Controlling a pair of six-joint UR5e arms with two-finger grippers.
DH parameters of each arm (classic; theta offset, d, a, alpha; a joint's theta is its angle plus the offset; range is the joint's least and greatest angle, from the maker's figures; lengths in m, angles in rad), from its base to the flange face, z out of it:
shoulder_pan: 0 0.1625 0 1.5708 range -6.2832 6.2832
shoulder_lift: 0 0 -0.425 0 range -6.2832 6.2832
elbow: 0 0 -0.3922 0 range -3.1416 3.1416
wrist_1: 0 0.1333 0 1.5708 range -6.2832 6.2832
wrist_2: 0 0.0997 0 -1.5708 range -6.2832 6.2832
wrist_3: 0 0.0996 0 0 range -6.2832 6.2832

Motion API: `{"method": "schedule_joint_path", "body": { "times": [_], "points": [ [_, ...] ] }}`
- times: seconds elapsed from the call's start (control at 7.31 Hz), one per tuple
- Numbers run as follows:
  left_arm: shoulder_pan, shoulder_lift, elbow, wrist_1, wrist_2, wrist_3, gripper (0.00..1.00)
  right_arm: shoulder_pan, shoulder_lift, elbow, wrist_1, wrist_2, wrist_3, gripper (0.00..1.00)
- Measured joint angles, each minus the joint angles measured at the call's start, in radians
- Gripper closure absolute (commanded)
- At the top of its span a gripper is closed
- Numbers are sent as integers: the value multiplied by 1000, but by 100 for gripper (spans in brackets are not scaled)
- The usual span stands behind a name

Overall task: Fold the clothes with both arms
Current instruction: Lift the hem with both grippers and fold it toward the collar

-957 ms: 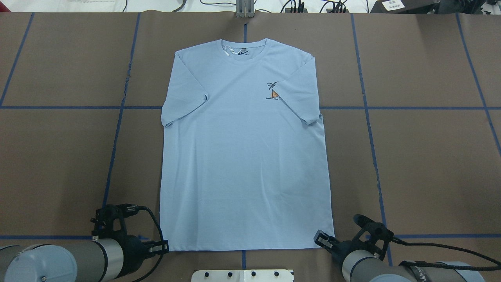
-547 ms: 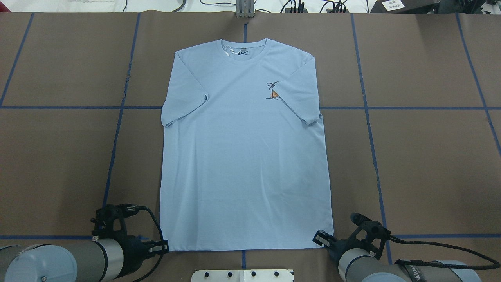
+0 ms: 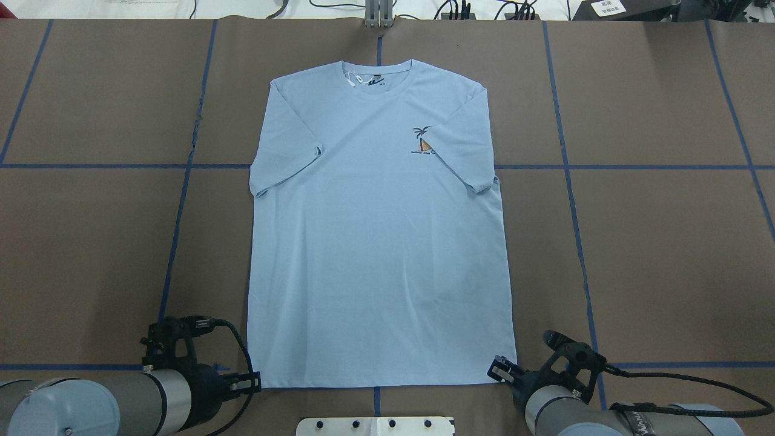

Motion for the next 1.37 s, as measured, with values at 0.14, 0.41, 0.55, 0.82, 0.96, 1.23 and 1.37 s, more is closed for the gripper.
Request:
{"method": "schedule_joint_path", "body": {
  "times": [0.14,0.41,0.55,0.82,0.96,1.23,1.37],
  "points": [
    [-1,0,-1,0,0,0,100,-1,0,-1,-1,0,0,54],
    [-1,0,-1,0,0,-1,100,-3,0,-1,-1,0,0,64],
    [-1,0,-1,0,0,-1,100,-4,0,-2,-1,0,0,72],
    [-1,0,-3,0,0,0,100,-5,0,-6,-1,0,0,100],
    [-1,0,-3,0,0,0,100,-6,1,-7,-1,0,0,100],
    [-1,1,-4,0,0,0,100,-4,1,1,-24,3,-1,100],
    [-1,3,-11,0,-4,0,100,0,3,43,-71,17,-14,100]
  ]
}}
